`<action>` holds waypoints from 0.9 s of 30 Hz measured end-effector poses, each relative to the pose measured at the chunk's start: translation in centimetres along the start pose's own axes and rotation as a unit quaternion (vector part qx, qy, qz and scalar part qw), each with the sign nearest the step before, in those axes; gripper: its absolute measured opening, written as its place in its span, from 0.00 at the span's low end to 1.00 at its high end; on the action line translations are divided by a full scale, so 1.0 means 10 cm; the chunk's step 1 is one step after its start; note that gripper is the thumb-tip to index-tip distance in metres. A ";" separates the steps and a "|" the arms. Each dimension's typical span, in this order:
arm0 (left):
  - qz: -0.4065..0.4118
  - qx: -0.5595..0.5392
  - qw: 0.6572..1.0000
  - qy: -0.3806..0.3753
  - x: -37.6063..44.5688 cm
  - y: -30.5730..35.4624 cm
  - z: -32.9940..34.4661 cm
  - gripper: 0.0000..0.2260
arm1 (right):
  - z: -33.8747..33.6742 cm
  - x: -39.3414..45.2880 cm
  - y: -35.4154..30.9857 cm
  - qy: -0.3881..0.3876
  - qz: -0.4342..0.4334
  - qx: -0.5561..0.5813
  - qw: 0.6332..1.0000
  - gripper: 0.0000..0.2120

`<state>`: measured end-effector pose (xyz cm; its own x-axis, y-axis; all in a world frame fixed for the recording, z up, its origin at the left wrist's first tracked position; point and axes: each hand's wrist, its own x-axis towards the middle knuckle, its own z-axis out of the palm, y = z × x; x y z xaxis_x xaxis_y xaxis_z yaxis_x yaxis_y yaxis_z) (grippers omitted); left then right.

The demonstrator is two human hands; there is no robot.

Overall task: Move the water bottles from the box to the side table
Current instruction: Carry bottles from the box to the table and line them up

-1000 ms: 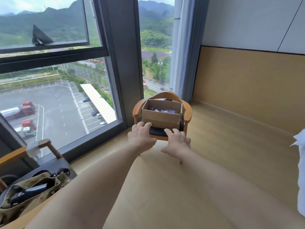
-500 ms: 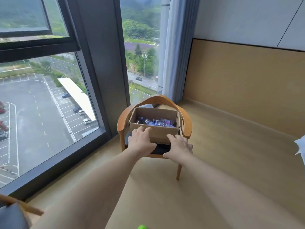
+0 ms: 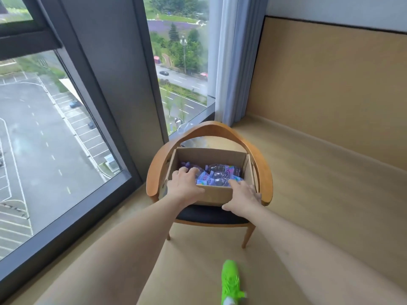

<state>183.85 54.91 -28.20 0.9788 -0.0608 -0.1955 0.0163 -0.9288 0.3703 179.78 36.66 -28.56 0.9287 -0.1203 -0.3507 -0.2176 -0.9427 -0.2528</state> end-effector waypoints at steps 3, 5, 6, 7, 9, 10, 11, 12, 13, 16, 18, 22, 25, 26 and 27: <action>-0.019 0.009 1.000 -0.012 0.48 -0.05 0.18 0.34 | 0.09 0.55 0.03 -0.027 -0.006 -0.002 1.000 0.41; -0.033 0.020 0.999 -0.024 0.80 -0.08 0.31 0.34 | 0.15 0.94 0.06 -0.049 -0.010 0.002 0.999 0.41; -0.039 0.026 0.998 -0.033 0.96 -0.09 0.37 0.34 | 0.17 1.13 0.08 -0.060 -0.011 0.005 0.998 0.40; -0.046 0.030 0.998 -0.043 1.12 -0.09 0.43 0.34 | 0.19 1.32 0.10 -0.071 -0.012 0.005 0.997 0.40; -0.063 0.034 0.995 -0.070 1.40 -0.07 0.53 0.33 | 0.21 1.67 0.17 -0.094 -0.015 0.003 0.995 0.38; -0.069 0.035 0.993 -0.084 1.53 -0.05 0.57 0.33 | 0.22 1.83 0.20 -0.108 -0.016 0.004 0.994 0.37; -0.074 0.037 0.992 -0.095 1.65 -0.04 0.61 0.33 | 0.23 1.99 0.22 -0.121 -0.018 0.004 0.992 0.36; -0.079 0.042 0.990 -0.104 1.77 -0.03 0.65 0.33 | 0.24 2.14 0.24 -0.134 -0.021 0.004 0.991 0.34; -0.086 0.046 0.989 -0.111 1.88 -0.02 0.70 0.33 | 0.26 2.28 0.26 -0.146 -0.023 0.002 0.989 0.33; -0.105 0.054 0.984 -0.137 2.13 -0.05 0.87 0.32 | 0.40 2.61 0.28 -0.193 -0.034 -0.008 0.981 0.33; -0.103 0.069 0.978 -0.168 2.23 -0.09 1.01 0.32 | 0.54 2.74 0.29 -0.223 -0.043 -0.019 0.974 0.33; -0.073 0.098 0.969 -0.217 2.43 -0.22 1.27 0.32 | 0.81 2.94 0.32 -0.277 -0.055 -0.044 0.958 0.32; -0.048 0.119 0.961 -0.246 2.59 -0.36 1.44 0.32 | 0.90 3.09 0.36 -0.305 -0.075 -0.049 0.948 0.31; -0.044 0.127 0.956 -0.261 2.63 -0.42 1.52 0.32 | 0.91 3.14 0.38 -0.315 -0.080 -0.042 0.945 0.30; -0.040 0.135 0.950 -0.278 2.67 -0.48 1.59 0.31 | 0.93 3.19 0.39 -0.326 -0.082 -0.034 0.941 0.29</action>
<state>206.62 51.97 -49.69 0.7157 -0.1003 -0.6912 -0.0411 -0.9940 0.1017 205.75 32.04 -49.07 0.5609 0.2234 -0.7971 -0.0477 -0.9526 -0.3005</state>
